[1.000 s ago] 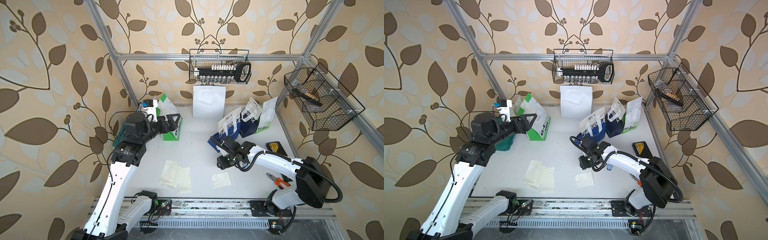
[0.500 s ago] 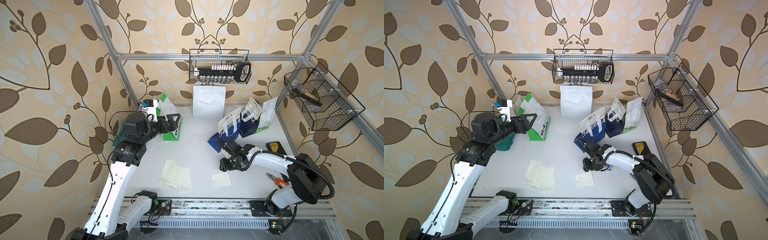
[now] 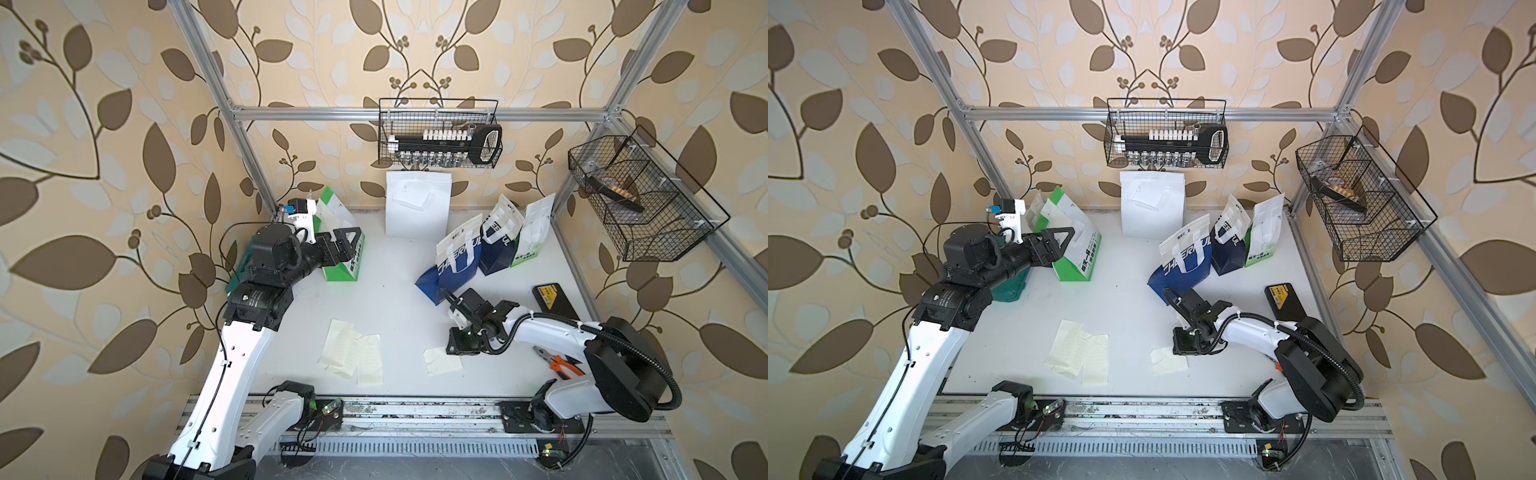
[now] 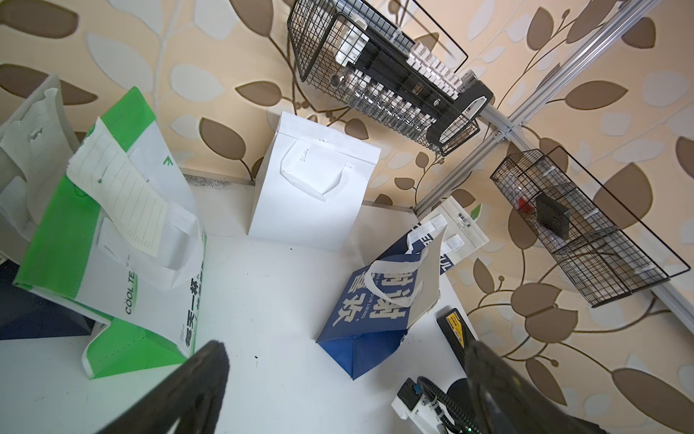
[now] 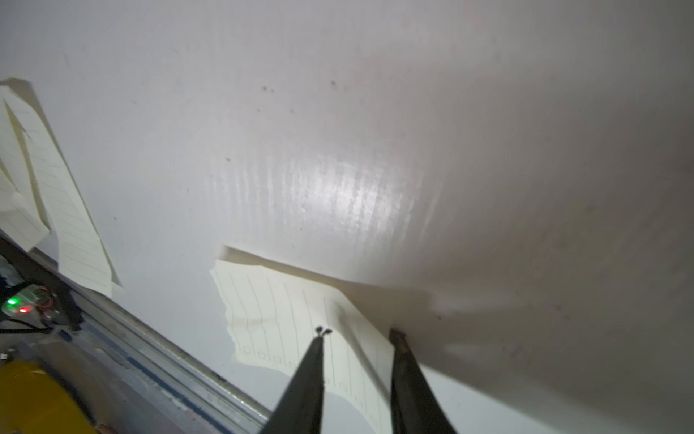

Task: Staple the receipts to the bags
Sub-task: Pick up the receipt from the center of the board.

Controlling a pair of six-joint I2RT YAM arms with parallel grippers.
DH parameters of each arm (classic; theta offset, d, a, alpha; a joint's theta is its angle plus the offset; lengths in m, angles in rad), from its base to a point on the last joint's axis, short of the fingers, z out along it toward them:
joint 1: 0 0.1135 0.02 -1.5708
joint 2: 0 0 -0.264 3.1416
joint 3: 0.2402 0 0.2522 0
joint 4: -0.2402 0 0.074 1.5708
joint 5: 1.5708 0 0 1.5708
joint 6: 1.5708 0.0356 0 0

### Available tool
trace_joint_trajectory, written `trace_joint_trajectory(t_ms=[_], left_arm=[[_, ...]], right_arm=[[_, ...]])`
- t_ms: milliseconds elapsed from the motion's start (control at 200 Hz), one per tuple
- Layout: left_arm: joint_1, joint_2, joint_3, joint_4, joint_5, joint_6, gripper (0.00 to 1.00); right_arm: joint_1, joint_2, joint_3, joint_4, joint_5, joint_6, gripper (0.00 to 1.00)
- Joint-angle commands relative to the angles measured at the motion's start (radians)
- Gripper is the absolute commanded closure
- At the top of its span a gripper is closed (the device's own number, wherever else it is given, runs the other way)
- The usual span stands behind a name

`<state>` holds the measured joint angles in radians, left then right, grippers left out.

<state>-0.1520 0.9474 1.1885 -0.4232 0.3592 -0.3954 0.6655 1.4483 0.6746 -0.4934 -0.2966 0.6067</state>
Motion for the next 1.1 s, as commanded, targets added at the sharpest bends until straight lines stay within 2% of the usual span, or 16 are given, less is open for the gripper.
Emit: trace_joint_trajectory(t_ms=[0, 145, 250, 425, 515, 595, 670, 880, 1094], left_arm=[[-0.011, 0.004, 0.019, 0.027, 0.007, 0.006, 0.01], [-0.011, 0.010, 0.017, 0.037, 0.024, -0.002, 0.01], [-0.011, 0.013, 0.011, 0.059, 0.070, -0.001, 0.01], [-0.022, 0.057, 0.002, 0.162, 0.236, -0.008, 0.01], [-0.096, 0.120, 0.040, 0.170, 0.221, 0.016, 0.01], [-0.208, 0.191, 0.104, 0.152, 0.148, 0.100, 0.01], [-0.271, 0.275, 0.162, 0.156, 0.138, 0.161, 0.01], [-0.363, 0.523, 0.320, 0.172, 0.165, 0.311, 0.05], [-0.401, 0.696, 0.450, 0.112, 0.164, 0.323, 0.14]], right_arm=[[0.003, -0.018, -0.023, 0.005, -0.024, 0.023, 0.82], [0.003, -0.056, -0.027, 0.019, -0.012, 0.024, 1.00], [0.003, -0.139, -0.034, 0.057, 0.000, 0.019, 1.00], [-0.006, -0.327, 0.004, 0.043, 0.083, 0.004, 1.00], [-0.020, -0.411, 0.013, 0.020, 0.123, 0.027, 1.00], [-0.026, -0.494, 0.011, -0.002, 0.161, 0.052, 1.00], [-0.032, -0.560, 0.024, -0.057, 0.204, 0.054, 1.00], [-0.041, -0.656, 0.029, -0.139, 0.241, 0.039, 1.00], [-0.057, -0.709, 0.053, -0.187, 0.284, 0.023, 1.00]])
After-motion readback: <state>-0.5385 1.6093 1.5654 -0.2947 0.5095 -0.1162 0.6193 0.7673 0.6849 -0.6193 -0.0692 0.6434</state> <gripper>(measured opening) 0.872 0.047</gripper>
